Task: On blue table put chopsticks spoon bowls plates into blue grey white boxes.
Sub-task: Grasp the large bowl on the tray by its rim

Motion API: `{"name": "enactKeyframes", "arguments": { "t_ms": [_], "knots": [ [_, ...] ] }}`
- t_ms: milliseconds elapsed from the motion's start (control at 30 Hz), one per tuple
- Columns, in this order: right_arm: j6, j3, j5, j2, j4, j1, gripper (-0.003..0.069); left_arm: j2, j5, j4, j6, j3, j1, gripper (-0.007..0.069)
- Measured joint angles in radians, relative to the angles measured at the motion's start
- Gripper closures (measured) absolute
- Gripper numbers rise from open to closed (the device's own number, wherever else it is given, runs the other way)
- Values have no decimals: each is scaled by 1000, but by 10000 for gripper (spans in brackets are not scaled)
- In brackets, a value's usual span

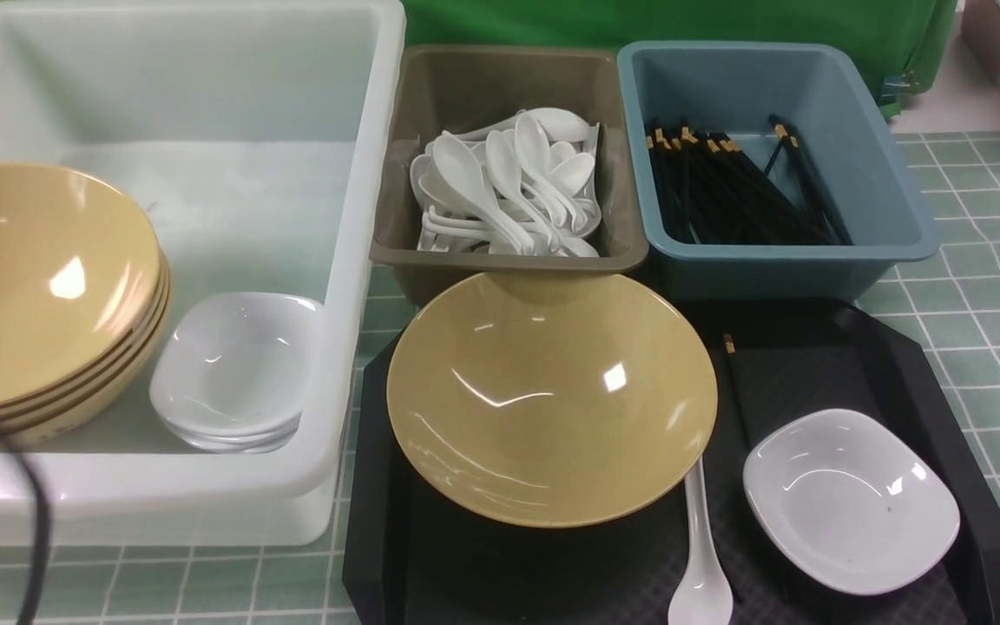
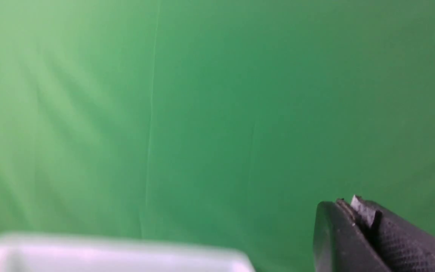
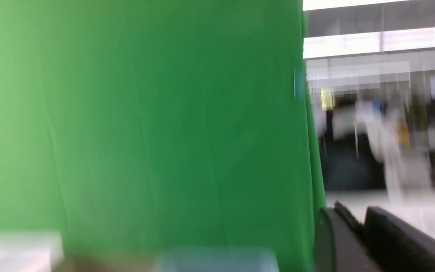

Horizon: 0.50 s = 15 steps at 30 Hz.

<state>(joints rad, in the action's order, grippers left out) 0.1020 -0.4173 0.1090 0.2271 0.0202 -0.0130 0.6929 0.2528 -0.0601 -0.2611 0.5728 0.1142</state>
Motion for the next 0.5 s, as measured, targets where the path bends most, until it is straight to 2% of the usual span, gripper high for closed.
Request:
{"name": "enactKeyframes", "arguments": {
  "t_ms": [33, 100, 133, 167, 200, 233, 267, 300, 400, 500],
  "knots": [
    [-1, 0, 36, 8, -1, 0, 533, 16, -38, -7, -13, 15, 5, 622],
    [-4, 2, 280, 57, -12, 0, 601, 120, -229, -64, -86, 135, 57, 622],
    [-5, 2, 294, 60, -14, 0, 605, 136, -247, -72, -86, 145, 68, 622],
    [-14, 2, 347, 71, -20, -2, 617, 169, -339, -87, -100, 188, 93, 622],
    [-59, 2, 445, 97, -28, -18, 623, 244, -510, -107, -101, 289, 157, 622],
    [-59, 2, 453, 97, -29, -18, 623, 253, -528, -109, -101, 300, 165, 622],
    [-115, 2, 507, 125, -44, -40, 624, 333, -687, -111, -71, 411, 234, 622],
    [-128, 2, 524, 132, -49, -46, 624, 342, -703, -111, -71, 411, 242, 622],
    [-238, 2, 591, 201, -98, -105, 624, 502, -909, -83, 24, 569, 354, 622],
    [-313, 2, 622, 248, -121, -152, 624, 608, -1002, -29, 99, 661, 403, 622]
  ]
}}
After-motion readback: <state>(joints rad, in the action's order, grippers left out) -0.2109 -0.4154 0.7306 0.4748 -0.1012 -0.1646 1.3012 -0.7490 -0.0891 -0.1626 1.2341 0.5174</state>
